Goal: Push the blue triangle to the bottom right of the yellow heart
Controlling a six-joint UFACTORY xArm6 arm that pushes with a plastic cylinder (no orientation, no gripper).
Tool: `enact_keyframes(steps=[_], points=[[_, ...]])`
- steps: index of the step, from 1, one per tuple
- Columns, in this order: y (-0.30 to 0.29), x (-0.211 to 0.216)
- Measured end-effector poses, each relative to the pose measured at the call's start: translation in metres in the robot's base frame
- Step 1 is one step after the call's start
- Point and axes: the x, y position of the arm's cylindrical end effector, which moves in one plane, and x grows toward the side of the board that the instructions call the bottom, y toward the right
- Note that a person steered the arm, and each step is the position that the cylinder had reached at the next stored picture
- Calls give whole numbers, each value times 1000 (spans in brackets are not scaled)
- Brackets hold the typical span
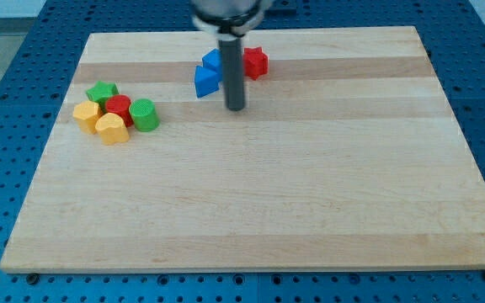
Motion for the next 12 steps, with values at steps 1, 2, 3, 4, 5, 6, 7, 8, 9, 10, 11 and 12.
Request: enact_keyframes(steps=[1, 2, 3, 4, 5, 6, 7, 8, 9, 10, 11, 12], points=[[21, -32], [9, -40], [-18, -50], [-47, -54], [-70, -54], [-83, -48], [-95, -41], [-103, -31], [-104, -19], [-104, -17], [-103, -7], [-103, 11]])
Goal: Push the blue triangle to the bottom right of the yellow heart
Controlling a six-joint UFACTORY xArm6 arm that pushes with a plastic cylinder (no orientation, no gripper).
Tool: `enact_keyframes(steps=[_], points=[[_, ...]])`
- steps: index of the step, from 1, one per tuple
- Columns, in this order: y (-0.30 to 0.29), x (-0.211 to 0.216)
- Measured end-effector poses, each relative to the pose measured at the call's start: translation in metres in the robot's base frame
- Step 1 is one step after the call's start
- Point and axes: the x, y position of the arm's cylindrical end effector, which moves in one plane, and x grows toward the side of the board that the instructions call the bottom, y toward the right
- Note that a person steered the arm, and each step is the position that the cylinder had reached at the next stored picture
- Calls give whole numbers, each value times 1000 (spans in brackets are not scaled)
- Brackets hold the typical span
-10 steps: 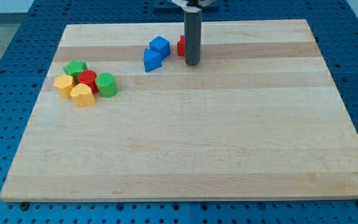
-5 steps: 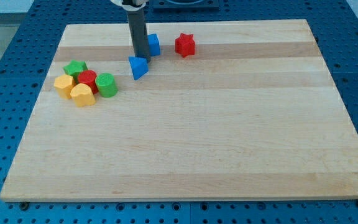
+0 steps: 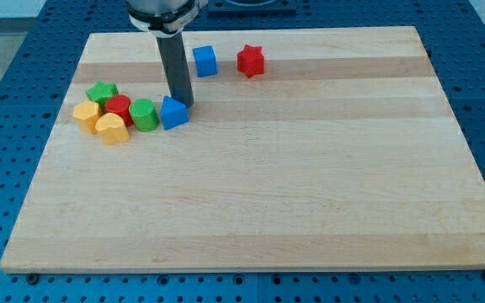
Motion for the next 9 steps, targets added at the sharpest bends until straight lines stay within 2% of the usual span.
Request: enact_keyframes(steps=[5, 9], points=[[2, 46], [-38, 60]])
